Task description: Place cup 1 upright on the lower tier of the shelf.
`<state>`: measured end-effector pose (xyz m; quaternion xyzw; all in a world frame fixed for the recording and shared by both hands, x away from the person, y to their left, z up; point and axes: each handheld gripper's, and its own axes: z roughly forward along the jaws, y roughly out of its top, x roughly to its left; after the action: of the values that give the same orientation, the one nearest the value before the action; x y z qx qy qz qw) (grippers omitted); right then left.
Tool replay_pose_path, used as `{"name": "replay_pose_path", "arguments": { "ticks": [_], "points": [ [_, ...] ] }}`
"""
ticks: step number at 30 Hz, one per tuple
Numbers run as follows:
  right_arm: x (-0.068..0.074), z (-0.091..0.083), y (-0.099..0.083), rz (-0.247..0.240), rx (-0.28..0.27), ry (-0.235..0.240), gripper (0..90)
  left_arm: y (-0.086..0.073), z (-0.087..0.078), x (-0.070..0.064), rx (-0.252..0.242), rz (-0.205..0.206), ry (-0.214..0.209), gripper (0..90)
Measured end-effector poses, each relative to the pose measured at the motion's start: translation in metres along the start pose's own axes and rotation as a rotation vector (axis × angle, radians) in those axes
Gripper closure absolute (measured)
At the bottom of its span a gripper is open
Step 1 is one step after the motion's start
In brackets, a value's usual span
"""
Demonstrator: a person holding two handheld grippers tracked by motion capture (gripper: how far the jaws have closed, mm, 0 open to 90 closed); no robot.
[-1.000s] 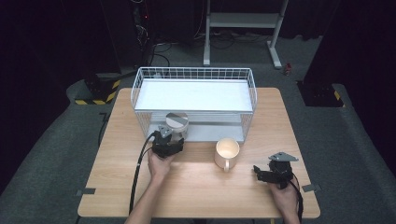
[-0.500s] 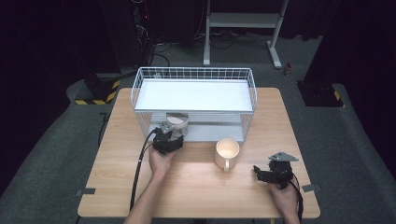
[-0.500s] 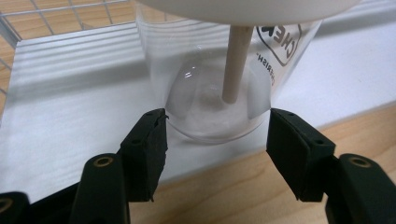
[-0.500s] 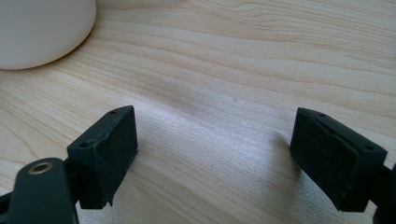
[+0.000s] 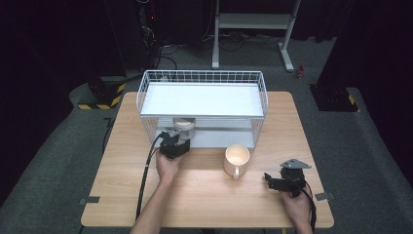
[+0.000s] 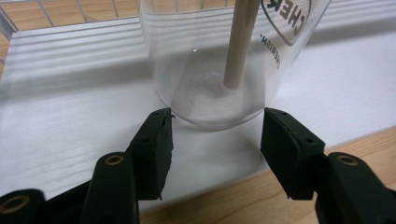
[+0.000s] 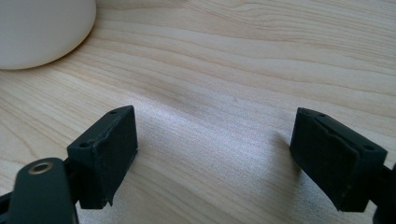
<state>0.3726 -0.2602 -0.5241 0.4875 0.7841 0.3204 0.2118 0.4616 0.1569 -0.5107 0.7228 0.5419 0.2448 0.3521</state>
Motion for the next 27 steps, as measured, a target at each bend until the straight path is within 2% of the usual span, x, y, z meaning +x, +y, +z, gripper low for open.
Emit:
{"name": "replay_pose_path", "arguments": {
  "ticks": [3, 4, 5, 11, 14, 15, 18, 23, 27],
  "points": [
    [0.0, 0.0, 0.0, 0.0, 0.0, 0.0, 15.0, 0.004, 0.004, 0.001, 0.012, 0.008, 0.002, 44.4],
    [0.0, 0.0, 0.0, 0.0, 0.0, 0.0, 15.0, 0.005, 0.005, 0.001, 0.006, 0.001, 0.008, 44.5],
    [0.0, 0.0, 0.0, 0.0, 0.0, 0.0, 15.0, 0.005, 0.006, 0.001, 0.0, -0.013, -0.006, 45.0],
    [0.0, 0.0, 0.0, 0.0, 0.0, 0.0, 15.0, 0.005, 0.009, 0.003, -0.016, -0.021, 0.006, 46.8],
    [0.0, 0.0, 0.0, 0.0, 0.0, 0.0, 15.0, 0.011, 0.011, 0.002, 0.013, -0.008, 0.034, 46.5],
    [0.0, 0.0, 0.0, 0.001, 0.0, 0.0, 15.0, 0.013, 0.013, 0.001, 0.027, -0.003, 0.025, 46.4],
    [0.0, 0.0, 0.0, 0.003, 0.001, -0.001, 15.0, 0.015, 0.017, 0.001, 0.023, -0.013, 0.034, 46.6],
    [0.0, 0.0, 0.0, 0.003, 0.001, -0.001, 15.0, 0.019, 0.019, 0.001, 0.034, 0.005, 0.058, 47.1],
    [0.0, 0.0, 0.0, 0.003, 0.001, -0.001, 15.0, 0.019, 0.019, 0.001, 0.038, 0.004, 0.057, 46.4]
  ]
}}
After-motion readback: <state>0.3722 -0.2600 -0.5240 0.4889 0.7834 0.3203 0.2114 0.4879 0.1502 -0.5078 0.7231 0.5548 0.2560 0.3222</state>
